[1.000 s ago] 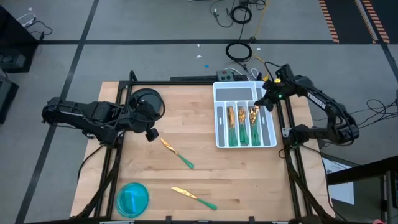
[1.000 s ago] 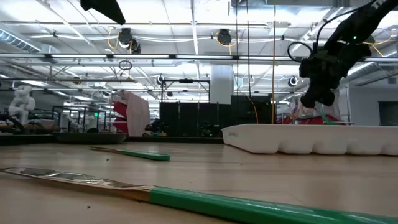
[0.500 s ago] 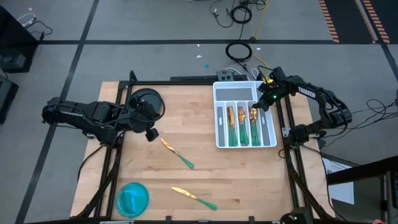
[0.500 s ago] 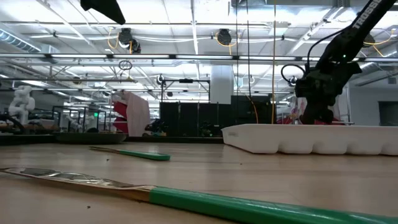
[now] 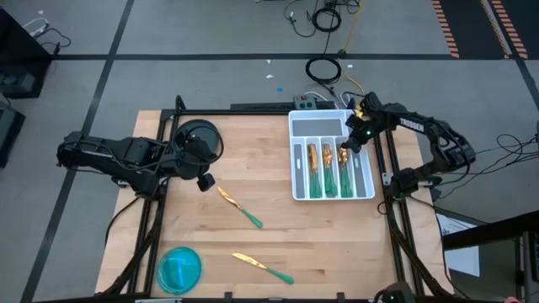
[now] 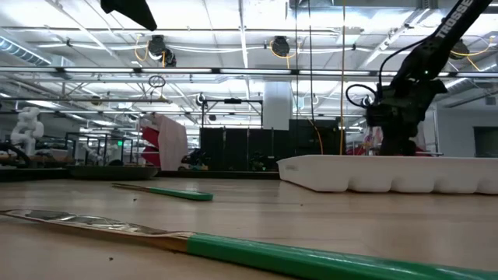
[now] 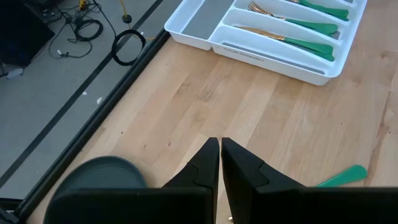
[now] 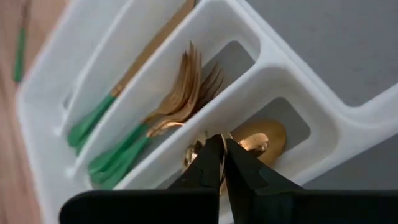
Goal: Sort silverware
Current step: Put the green spoon into the white silverware organizer
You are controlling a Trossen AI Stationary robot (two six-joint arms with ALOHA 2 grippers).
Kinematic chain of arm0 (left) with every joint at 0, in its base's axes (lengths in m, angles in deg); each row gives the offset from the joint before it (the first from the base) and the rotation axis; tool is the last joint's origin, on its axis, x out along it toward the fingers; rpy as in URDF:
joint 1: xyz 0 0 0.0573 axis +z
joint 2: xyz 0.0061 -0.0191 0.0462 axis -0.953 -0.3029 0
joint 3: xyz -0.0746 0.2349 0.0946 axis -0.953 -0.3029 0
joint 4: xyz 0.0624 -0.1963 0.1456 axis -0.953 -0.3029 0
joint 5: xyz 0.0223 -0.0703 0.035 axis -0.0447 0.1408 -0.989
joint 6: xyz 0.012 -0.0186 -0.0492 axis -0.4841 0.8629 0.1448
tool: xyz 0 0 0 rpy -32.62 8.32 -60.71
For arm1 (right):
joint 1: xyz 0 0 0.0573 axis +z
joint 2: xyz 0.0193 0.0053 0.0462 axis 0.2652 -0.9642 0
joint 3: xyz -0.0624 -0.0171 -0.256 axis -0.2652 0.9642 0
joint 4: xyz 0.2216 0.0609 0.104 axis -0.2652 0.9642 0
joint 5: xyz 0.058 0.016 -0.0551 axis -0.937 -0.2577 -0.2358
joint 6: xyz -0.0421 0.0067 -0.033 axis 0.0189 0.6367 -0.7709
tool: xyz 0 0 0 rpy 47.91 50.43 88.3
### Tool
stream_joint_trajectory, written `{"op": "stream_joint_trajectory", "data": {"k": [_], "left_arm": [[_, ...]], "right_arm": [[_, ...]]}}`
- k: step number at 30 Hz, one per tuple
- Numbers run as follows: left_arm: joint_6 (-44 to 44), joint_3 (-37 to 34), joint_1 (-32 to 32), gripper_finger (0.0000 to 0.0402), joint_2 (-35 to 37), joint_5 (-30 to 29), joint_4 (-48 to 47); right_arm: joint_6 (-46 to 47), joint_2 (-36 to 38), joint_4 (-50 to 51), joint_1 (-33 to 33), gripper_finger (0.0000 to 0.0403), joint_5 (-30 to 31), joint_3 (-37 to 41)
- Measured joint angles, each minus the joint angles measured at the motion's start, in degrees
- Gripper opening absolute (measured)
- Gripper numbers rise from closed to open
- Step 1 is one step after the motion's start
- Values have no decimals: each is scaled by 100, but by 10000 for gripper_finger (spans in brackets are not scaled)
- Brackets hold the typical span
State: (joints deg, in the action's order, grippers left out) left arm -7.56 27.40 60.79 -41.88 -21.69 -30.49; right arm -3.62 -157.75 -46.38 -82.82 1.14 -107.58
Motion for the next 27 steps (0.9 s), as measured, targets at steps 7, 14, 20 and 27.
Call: {"op": "stream_joint_trajectory", "data": {"k": [7,14,20,27], "left_arm": [[0,0,1,28,-1,0,0],[0,0,0,28,-1,0,0],[-4,0,-1,28,-1,0,1],[-4,0,1,28,-1,-2,2]], "right_arm": [[233,9,-70,454,0,864,-7],[282,15,-84,545,13,1155,-11],[277,11,-150,536,57,1328,-13],[260,33,-79,536,105,1240,-13]]}}
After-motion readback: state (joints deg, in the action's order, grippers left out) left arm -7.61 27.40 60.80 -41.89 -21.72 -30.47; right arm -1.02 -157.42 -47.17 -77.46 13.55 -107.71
